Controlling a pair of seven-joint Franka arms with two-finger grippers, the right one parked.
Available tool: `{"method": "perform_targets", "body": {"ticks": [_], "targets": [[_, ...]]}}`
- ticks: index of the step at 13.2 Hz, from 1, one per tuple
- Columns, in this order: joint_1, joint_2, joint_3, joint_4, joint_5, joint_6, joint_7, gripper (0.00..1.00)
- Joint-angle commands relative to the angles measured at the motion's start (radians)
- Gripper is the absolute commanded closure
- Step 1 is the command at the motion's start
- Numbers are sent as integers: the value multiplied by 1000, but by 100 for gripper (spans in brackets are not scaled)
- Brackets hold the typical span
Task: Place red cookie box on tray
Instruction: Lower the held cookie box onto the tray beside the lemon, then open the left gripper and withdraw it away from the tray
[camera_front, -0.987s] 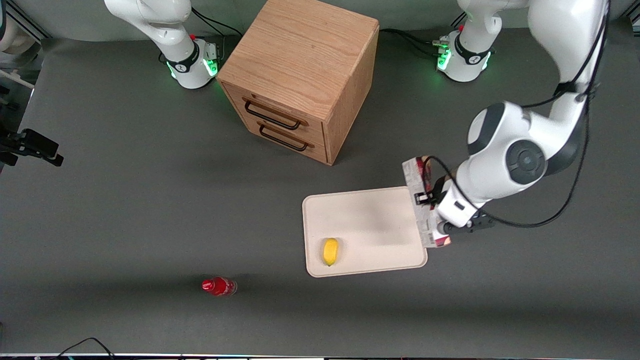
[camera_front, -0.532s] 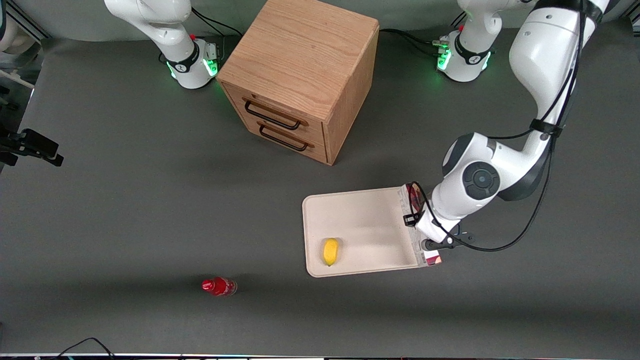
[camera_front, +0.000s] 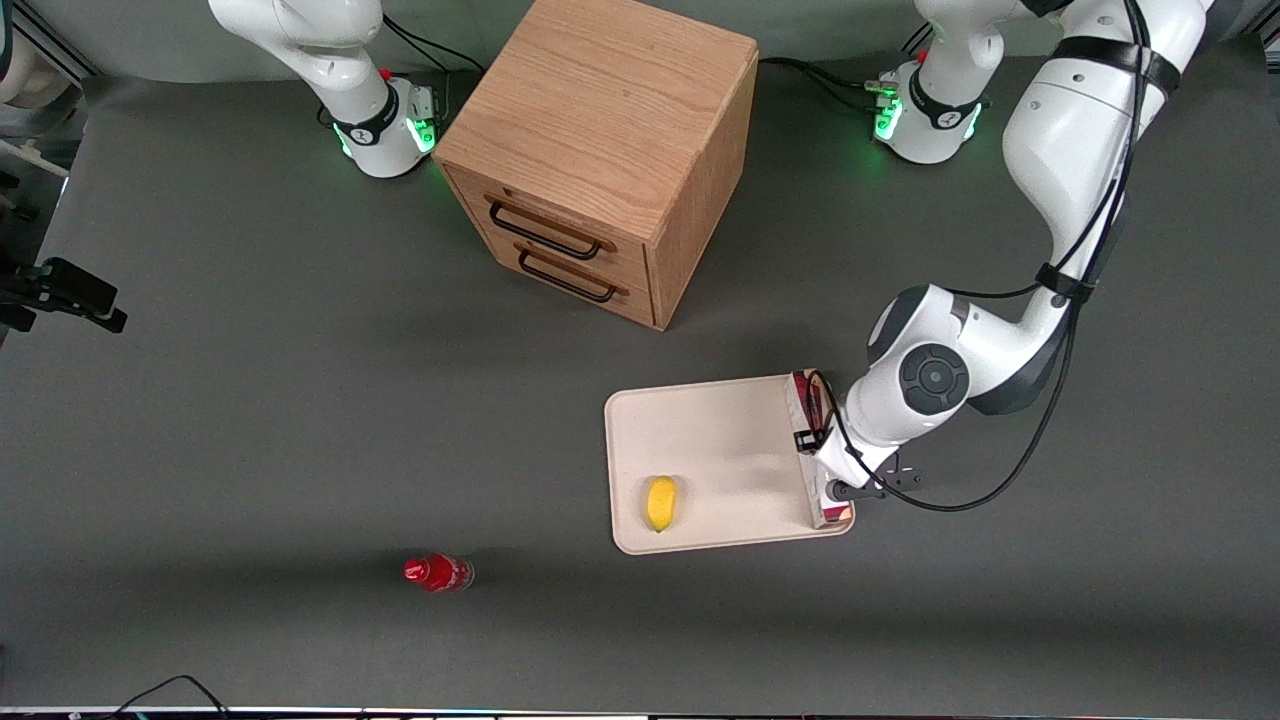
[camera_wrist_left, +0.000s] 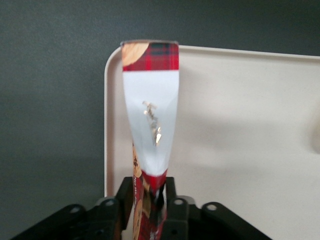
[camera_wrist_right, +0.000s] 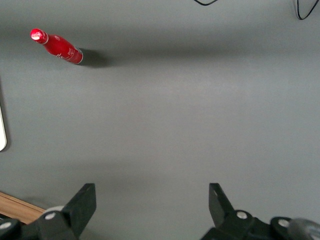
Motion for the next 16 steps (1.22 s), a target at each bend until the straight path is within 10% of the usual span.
{"method": "perform_targets", "body": {"ticks": [1, 11, 16], "targets": [[6, -72, -1, -3, 8, -101, -38, 0], [26, -476, 269, 106, -258, -737, 532, 0], [25, -765, 389, -58, -270, -867, 691, 0]]}}
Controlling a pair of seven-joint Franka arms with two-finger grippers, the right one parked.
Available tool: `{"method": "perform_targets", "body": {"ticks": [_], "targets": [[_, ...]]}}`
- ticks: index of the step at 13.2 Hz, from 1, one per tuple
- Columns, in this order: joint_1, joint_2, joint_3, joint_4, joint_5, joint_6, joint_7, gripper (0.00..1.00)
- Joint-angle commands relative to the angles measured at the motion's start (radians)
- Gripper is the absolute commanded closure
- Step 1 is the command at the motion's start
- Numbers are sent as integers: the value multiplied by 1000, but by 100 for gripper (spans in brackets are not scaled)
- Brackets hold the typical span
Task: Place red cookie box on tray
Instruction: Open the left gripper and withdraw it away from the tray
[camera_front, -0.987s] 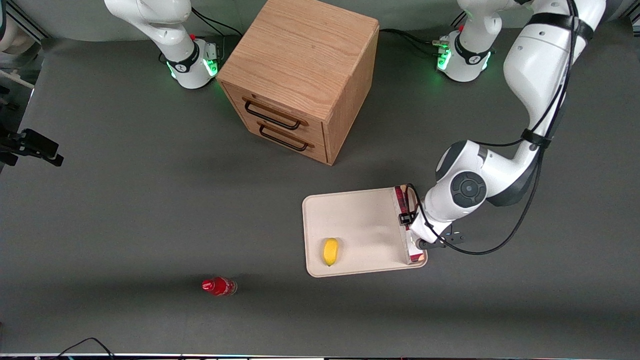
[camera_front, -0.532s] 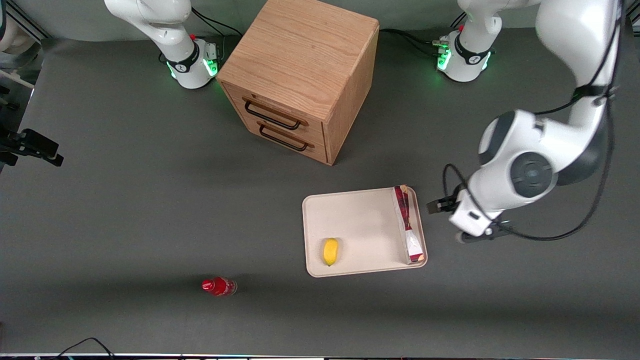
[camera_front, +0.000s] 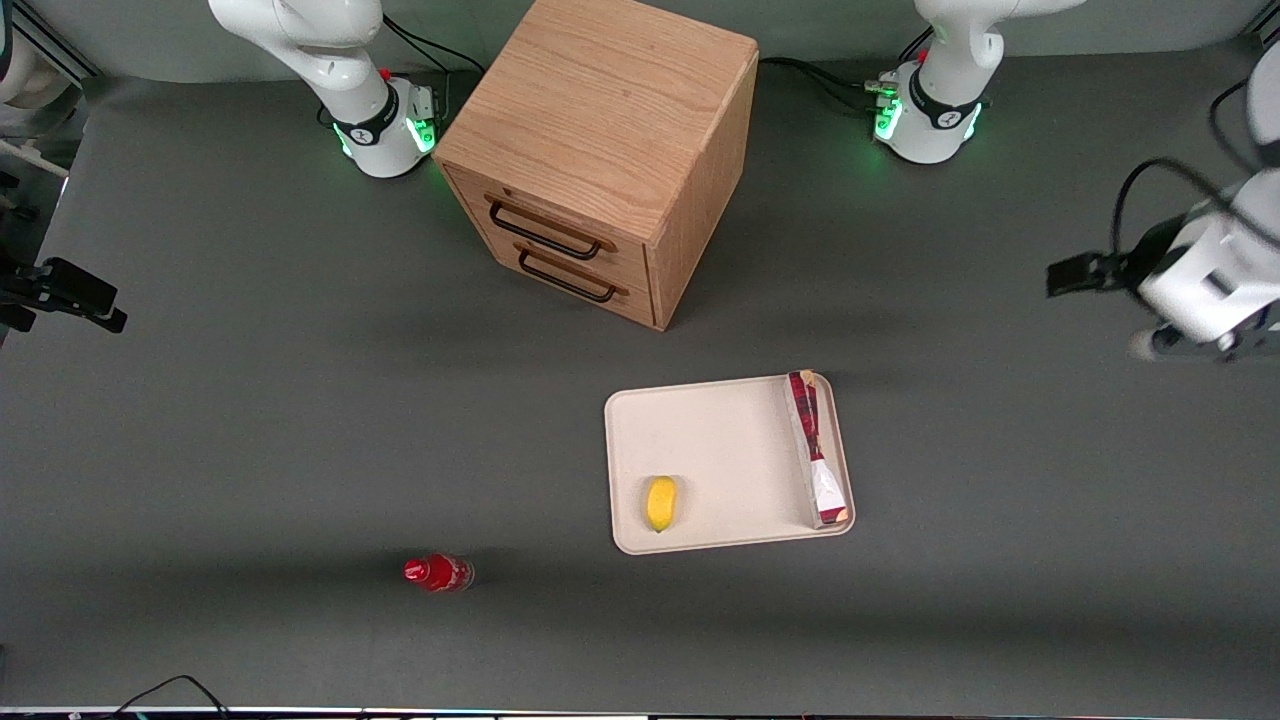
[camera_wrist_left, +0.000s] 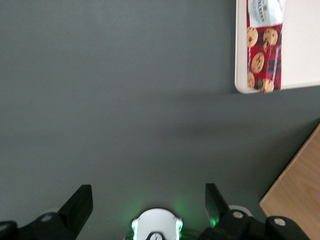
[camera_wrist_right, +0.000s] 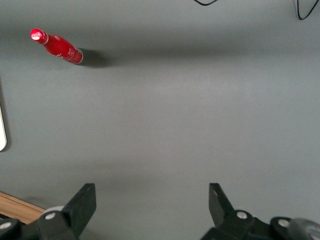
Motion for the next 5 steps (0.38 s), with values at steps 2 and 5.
{"method": "perform_targets", "body": {"ticks": [2, 5], "targets": [[-18, -144, 22, -135, -13, -20, 34, 0], [-22, -73, 22, -30, -19, -43, 34, 0]]}}
